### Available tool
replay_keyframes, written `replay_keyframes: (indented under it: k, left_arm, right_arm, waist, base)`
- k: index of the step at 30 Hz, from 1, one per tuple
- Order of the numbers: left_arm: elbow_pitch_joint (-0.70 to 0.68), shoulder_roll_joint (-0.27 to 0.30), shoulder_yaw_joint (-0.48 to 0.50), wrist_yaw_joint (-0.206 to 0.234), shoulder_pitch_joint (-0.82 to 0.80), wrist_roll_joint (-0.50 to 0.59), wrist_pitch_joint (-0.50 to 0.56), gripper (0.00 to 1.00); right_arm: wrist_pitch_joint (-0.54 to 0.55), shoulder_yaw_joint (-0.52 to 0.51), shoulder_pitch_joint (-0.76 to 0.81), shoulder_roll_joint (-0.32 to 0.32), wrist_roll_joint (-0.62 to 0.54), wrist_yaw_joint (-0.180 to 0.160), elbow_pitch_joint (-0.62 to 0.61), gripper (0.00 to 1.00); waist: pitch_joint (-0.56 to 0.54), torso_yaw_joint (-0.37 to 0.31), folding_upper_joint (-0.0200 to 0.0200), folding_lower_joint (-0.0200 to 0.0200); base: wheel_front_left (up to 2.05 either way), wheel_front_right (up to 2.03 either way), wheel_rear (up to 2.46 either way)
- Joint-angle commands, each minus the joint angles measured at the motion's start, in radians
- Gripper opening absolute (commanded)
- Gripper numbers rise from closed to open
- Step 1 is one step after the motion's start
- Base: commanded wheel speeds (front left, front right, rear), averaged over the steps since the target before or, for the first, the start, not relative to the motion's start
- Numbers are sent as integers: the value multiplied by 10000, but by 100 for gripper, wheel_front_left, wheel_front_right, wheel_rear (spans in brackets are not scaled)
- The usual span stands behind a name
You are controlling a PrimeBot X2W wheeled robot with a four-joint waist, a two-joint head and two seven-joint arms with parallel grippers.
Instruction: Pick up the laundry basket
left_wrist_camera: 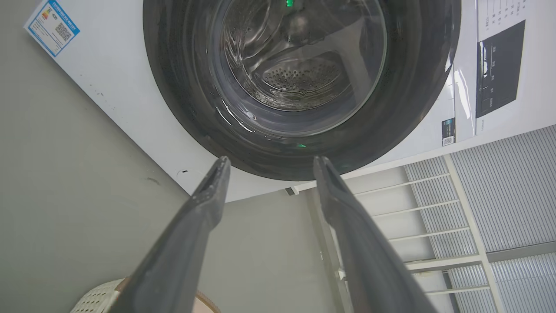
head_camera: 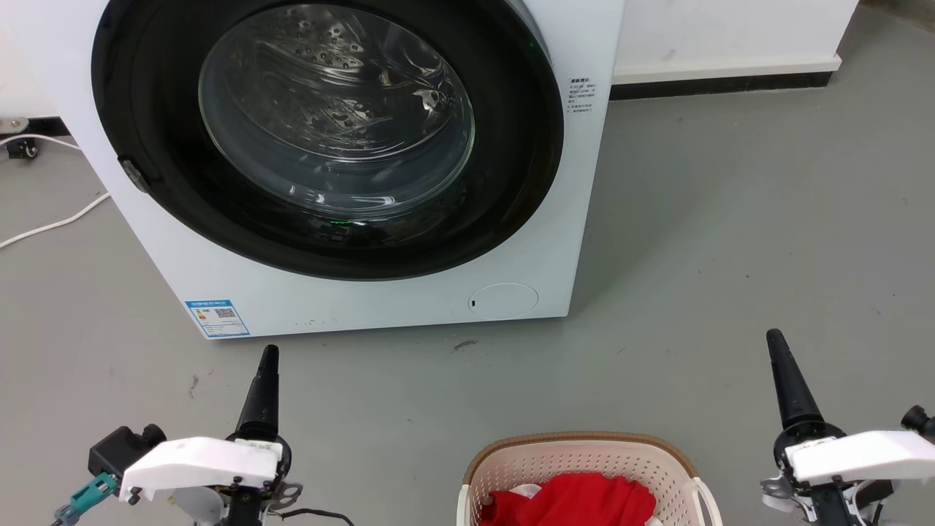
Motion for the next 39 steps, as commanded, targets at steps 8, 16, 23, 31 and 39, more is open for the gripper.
replay_keyframes:
  k: [8, 16, 23, 31, 39]
  left_arm:
    - [-422, 47, -377, 330, -47, 1958, -399, 100]
    - [-515, 51, -578, 499, 25, 3262, -687, 100]
    - [-529, 54, -738, 643, 76, 4324, -919, 100]
    - [-567, 61, -894, 782, 105, 5272, -1138, 100]
    - [-504, 67, -1068, 892, 183, 6329, -1400, 100]
  right_arm:
    - [-400, 245, 88, -38, -2300, 2, -607, 100]
    - [-685, 328, 286, -44, -3726, 3, -774, 100]
    - [-919, 297, 390, -48, -4828, 3, -968, 100]
    - [-1135, 328, 499, -52, -5587, 3, -1087, 100]
    - [-1396, 395, 665, -58, -6537, 2, -1212, 100]
  waist:
    - [-1, 7, 0, 0]
    - [-8, -6, 0, 0]
    - [3, -5, 0, 0]
    - [18, 2, 0, 0]
    - [21, -1, 0, 0]
  base:
    - [0, 0, 0]
    - [0, 0, 0]
    - [0, 0, 0]
    - [0, 0, 0]
    - [0, 0, 0]
